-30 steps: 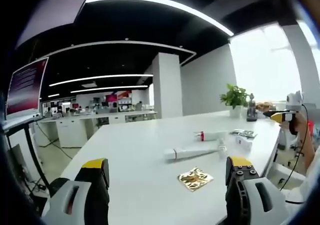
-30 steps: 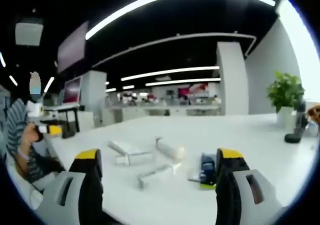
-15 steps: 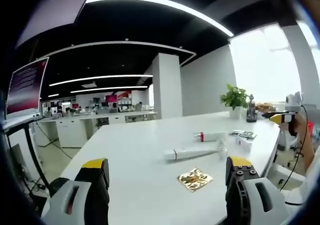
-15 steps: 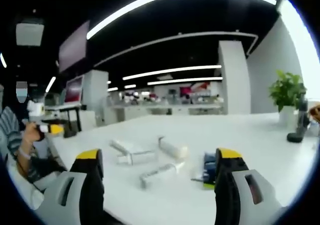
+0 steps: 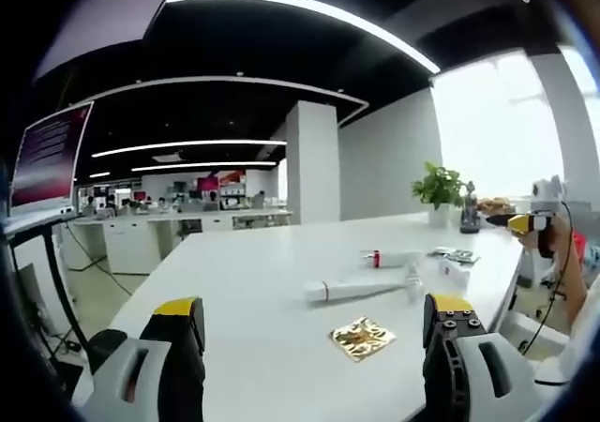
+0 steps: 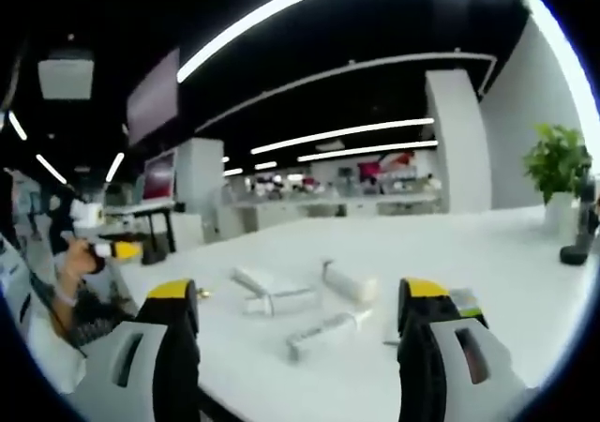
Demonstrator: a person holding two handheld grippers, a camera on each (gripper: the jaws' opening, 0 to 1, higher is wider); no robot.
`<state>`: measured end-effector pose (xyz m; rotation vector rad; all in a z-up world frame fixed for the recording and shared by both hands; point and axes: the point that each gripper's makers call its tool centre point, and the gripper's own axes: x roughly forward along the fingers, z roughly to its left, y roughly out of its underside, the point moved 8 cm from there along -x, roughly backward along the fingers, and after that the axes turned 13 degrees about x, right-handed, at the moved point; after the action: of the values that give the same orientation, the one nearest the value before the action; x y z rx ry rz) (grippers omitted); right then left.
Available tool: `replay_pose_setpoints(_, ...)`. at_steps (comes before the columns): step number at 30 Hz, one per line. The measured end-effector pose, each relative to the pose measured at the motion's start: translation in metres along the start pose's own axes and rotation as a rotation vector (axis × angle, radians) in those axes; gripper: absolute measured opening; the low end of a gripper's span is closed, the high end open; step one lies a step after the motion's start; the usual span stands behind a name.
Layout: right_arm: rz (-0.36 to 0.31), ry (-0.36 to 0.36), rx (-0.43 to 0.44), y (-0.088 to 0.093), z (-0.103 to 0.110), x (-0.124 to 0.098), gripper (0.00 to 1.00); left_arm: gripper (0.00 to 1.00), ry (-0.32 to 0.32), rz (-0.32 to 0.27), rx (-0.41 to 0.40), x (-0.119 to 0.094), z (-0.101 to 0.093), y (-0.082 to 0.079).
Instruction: Arrange the skincare products in the storage area until every visible bottle or jar stands upright without overlapping.
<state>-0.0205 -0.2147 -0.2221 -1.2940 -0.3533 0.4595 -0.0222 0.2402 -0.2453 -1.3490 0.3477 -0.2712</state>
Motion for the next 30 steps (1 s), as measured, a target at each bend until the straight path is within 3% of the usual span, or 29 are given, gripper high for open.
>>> replay_pose_setpoints(7,-0.009,-0.014,-0.004,-0.009,0.001,0.003,0.87,0.99,0.006,0.002,-0.004,0.001,-0.001,0.001)
replay_pose_setpoints(12,-0.064,-0.055,0.007,-0.018,0.004,0.007,1.00,0.99,0.014,0.000,-0.009,0.002,-0.002,0.001)
replay_pose_setpoints(21,-0.059,-0.072,-0.035,-0.021,0.008,0.020,1.00,0.99,0.021,0.001,-0.004,0.003,-0.004,0.000)
replay_pose_setpoints(25,-0.096,-0.120,-0.017,-0.027,0.014,0.025,1.00,0.99,0.020,0.002,-0.004,0.003,-0.005,0.001)
replay_pose_setpoints(28,-0.166,-0.176,0.031,-0.036,0.022,0.028,1.00,0.99,0.021,-0.001,-0.011,0.004,-0.005,0.001)
replay_pose_setpoints(30,-0.153,-0.195,0.040,-0.039,0.026,0.029,1.00,0.99,0.021,-0.001,-0.010,0.003,-0.005,0.002)
